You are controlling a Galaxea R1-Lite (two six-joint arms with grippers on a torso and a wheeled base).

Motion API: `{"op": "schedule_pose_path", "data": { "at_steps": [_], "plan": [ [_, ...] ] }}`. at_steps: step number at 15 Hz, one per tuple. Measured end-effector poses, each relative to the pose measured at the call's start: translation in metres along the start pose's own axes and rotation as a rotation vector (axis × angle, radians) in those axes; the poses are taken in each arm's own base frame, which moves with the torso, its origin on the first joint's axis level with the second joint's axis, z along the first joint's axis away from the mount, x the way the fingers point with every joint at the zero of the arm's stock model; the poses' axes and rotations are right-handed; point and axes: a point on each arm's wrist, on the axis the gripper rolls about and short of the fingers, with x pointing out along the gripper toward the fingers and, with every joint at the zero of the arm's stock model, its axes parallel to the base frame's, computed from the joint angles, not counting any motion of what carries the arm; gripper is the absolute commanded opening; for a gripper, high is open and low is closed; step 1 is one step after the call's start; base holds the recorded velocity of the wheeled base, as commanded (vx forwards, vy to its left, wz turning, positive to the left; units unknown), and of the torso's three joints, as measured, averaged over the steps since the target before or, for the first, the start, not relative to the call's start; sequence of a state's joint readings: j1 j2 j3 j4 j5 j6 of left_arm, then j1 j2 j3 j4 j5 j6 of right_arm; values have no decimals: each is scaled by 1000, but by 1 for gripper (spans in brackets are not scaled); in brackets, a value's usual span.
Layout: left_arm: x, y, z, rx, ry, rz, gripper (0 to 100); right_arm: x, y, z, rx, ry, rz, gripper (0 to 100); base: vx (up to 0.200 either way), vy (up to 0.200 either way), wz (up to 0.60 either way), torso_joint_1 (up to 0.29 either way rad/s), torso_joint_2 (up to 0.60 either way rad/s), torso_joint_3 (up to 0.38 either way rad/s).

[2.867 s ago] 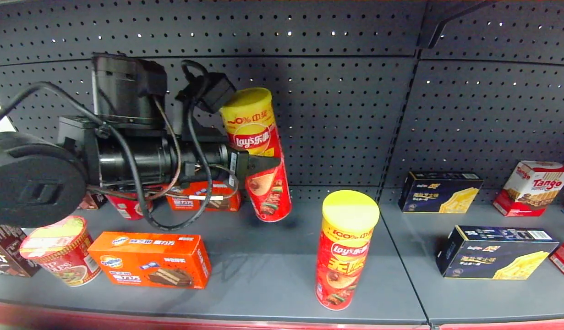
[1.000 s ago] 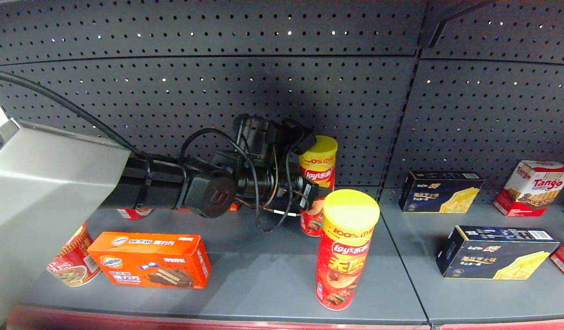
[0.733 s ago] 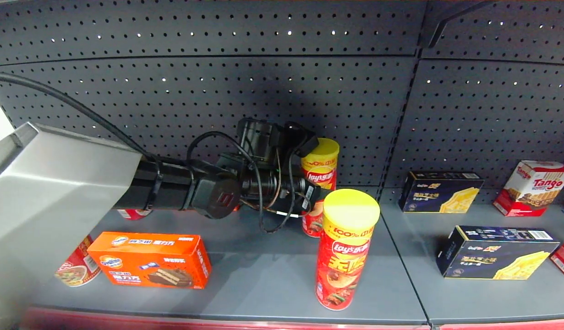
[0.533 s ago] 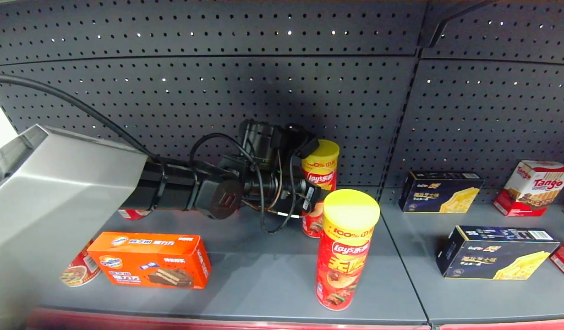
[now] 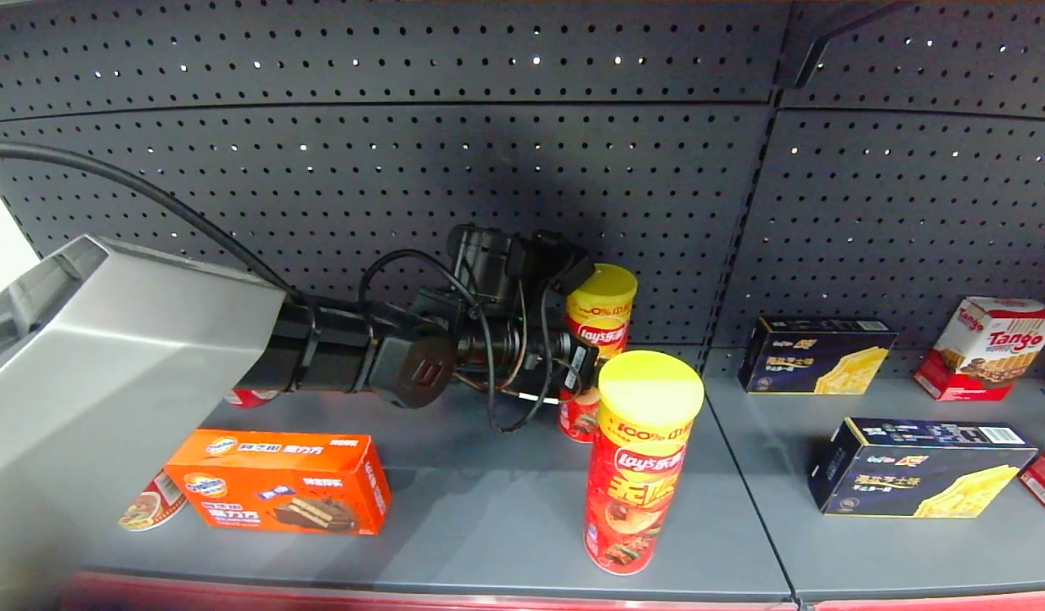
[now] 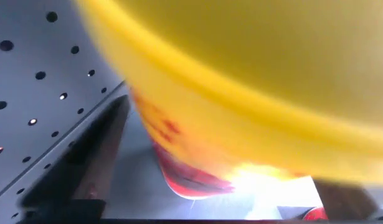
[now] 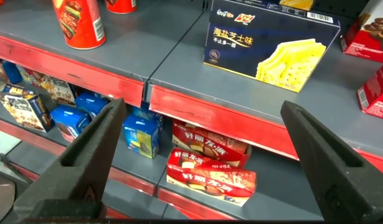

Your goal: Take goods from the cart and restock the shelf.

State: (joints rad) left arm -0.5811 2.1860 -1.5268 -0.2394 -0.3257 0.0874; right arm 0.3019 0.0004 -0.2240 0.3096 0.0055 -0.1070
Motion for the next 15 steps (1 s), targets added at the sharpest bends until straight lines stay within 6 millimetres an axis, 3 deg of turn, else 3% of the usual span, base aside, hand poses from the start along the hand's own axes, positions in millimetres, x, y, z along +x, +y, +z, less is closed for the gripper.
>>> {"op": "schedule_pose_path", "data": {
  "at_steps": [5, 15],
  "plan": [
    [-7, -2, -7, 9, 30, -1, 100, 0, 0, 0, 4, -1, 0, 100, 0, 0, 0, 0, 0, 0],
    [-68, -6, 2, 27, 14, 37, 100, 1, 0, -1, 4, 4, 2, 100, 0, 0, 0, 0, 0, 0]
  ]
}}
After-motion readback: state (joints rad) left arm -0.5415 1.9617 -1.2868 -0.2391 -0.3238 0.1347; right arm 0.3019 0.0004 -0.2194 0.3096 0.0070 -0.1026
